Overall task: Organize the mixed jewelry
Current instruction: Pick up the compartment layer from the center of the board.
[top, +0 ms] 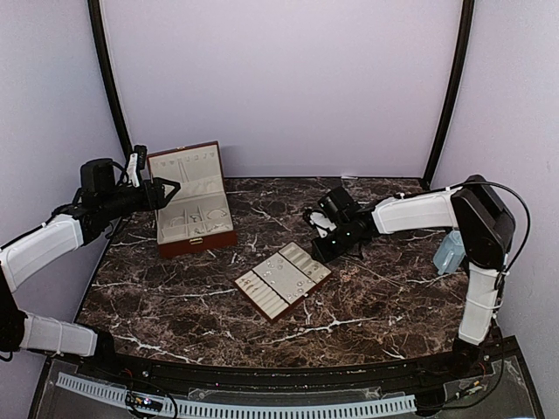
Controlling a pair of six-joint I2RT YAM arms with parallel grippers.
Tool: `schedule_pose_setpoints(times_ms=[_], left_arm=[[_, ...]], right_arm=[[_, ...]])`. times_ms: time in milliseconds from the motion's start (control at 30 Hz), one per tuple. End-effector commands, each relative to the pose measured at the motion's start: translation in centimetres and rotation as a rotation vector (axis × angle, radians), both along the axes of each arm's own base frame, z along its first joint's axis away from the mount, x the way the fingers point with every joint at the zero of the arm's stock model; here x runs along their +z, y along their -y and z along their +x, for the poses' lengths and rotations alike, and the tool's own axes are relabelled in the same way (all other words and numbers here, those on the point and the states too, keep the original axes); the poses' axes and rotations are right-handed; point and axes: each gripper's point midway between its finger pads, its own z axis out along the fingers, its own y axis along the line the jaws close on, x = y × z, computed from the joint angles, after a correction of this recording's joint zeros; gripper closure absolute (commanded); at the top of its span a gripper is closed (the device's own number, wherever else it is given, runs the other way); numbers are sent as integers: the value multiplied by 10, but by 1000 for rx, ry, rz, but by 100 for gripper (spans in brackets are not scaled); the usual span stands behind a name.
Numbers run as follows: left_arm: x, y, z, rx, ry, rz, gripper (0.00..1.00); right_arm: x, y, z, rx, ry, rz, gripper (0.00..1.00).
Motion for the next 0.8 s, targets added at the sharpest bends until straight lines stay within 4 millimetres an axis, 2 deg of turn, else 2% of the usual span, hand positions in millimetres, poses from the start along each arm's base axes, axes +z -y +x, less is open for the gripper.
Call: schedule_pose_setpoints(times_ms=[0,333,467,767], left_arm=[[10,-4,-4,6,41,10,31],[10,-3,-3,4,39,7,31],[9,-3,-3,5,39,8,31],[9,-4,-3,6,38,8,31]], right_arm=[[10,-9,-2,33,7,16,78],[8,-10,-5,35,0,27,76],[3,-10,-2,24,-2,13,80],[-6,-8,1,17,-8,-14,83]])
